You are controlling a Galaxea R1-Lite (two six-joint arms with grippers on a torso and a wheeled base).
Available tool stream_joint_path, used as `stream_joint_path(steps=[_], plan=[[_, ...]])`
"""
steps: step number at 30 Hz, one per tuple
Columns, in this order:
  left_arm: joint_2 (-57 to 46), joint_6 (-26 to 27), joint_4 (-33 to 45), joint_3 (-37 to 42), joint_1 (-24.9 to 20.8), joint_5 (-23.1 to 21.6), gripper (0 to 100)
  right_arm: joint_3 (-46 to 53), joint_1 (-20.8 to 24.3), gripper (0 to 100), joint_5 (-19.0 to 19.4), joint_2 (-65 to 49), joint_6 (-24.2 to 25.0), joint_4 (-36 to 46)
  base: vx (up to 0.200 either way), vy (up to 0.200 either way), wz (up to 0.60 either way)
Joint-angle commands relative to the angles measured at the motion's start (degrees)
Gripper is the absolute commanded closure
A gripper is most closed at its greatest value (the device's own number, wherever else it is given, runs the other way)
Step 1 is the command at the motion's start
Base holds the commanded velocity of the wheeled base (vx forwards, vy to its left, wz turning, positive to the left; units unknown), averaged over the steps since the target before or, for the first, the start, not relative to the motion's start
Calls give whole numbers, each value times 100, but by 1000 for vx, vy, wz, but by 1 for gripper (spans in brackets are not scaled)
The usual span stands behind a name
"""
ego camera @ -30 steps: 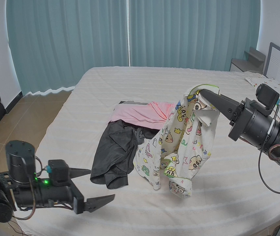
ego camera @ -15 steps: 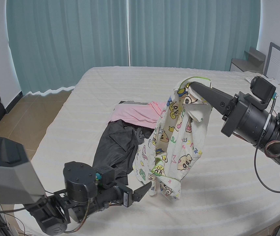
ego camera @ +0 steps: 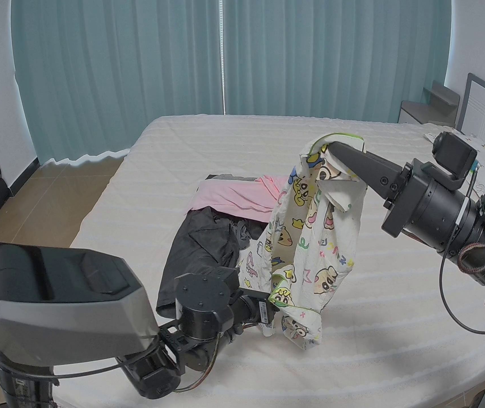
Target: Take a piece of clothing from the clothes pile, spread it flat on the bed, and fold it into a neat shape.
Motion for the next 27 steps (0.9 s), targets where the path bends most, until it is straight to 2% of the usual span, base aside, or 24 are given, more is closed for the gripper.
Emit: stream_joint_path(steps=[1,7,11,21,22,27], plan=[[834,13,-3,-530,79,494,0,10,-6,100,4,-72,-1,-4,0,0,0],[1027,92,5,-442,228,573,0,-8,-6,100,4,-169,-10,31,0,0,0],[1255,127,-3,-363,263,819,0,-8,-6,100,4,-222,-10,40,0,0,0],[1528,109,-3,-354,263,819,0,36,-41,100,4,-274,-1,40,0,0,0],[1528,109,-3,-354,263,819,100,36,-41,100,4,-274,-1,40,0,0,0],[1475,-14,-30,-2,290,810,100,168,-296,100,4,-301,-1,40,0,0,0]])
